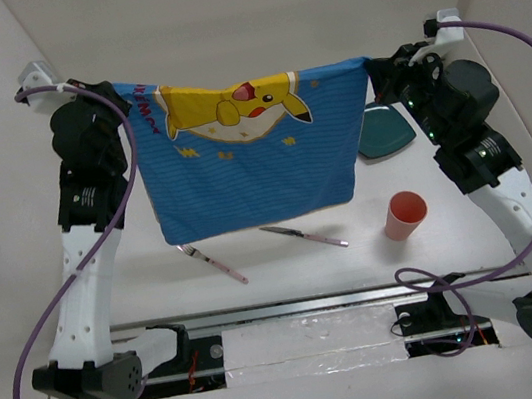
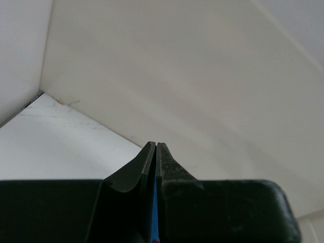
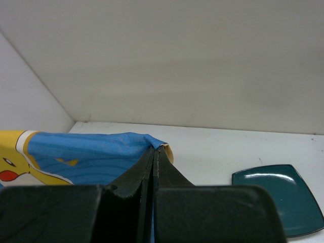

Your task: Set the dinner table for one person

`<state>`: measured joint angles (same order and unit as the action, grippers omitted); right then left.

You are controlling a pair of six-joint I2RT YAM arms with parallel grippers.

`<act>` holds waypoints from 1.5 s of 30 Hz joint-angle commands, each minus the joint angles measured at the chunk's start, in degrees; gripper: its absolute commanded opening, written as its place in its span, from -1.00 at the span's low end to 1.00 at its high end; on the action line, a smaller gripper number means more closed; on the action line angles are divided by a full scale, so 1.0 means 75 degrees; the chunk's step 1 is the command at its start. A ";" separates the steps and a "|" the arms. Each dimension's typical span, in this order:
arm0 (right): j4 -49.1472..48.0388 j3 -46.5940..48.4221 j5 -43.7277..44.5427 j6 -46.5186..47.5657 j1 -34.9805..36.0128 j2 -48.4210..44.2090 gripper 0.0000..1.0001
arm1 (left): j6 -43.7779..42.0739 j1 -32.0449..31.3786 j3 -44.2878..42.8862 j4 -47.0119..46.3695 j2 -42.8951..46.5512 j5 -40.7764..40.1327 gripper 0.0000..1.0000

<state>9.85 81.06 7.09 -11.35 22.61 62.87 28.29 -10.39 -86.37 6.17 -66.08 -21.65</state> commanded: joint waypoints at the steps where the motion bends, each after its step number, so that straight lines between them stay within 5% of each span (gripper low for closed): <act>1: 0.0047 0.0243 -0.0289 0.0166 -0.0260 0.0534 -1.00 | -0.0221 0.0003 -0.0436 -0.0273 -0.0644 0.0261 -1.00; 9: -0.0201 0.1705 -0.1200 -0.0009 -0.1010 0.2687 -1.00 | -0.0608 0.0003 -0.1736 -0.0122 -0.2495 0.0144 -1.00; 15: 0.0187 0.4377 -0.1555 -0.0174 -0.1269 0.4143 -1.00 | -0.0597 0.0177 -0.4781 0.0967 -0.4394 0.0471 -1.00; 17: 0.0292 0.4800 -0.1707 -0.0197 -0.1362 0.4472 -1.00 | 0.0080 0.0610 -0.5231 0.1087 -0.4641 0.1547 -1.00; 22: -0.0865 0.2277 -0.1941 -0.0162 -0.1433 0.3900 -1.00 | 0.0528 0.1479 -0.1447 -0.0750 -0.3566 0.2323 -1.00; 25: -0.2177 -0.0348 -0.2292 -0.0442 -0.1433 0.3547 -1.00 | 0.0809 0.1912 0.0713 -0.1923 -0.3084 0.3093 -1.00; 31: -0.4160 -0.3176 -0.2786 -0.1123 -0.1410 0.4062 -1.00 | 0.0821 0.1913 0.3143 -0.2814 -0.3283 0.3472 -1.00; 36: -0.3881 -0.3893 -0.2470 -0.0935 -0.1245 0.4004 -1.00 | 0.1160 0.1913 0.4167 -0.3015 -0.2908 0.3449 -1.00; 45: -0.3622 -0.4584 -0.2188 -0.0888 -0.1245 0.3618 -1.00 | 0.1407 0.1703 0.4473 -0.1493 -0.2919 0.2676 -1.00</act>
<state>-14.39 48.07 -11.18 -18.39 13.10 91.68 37.93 3.14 -53.12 -7.70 -90.35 1.48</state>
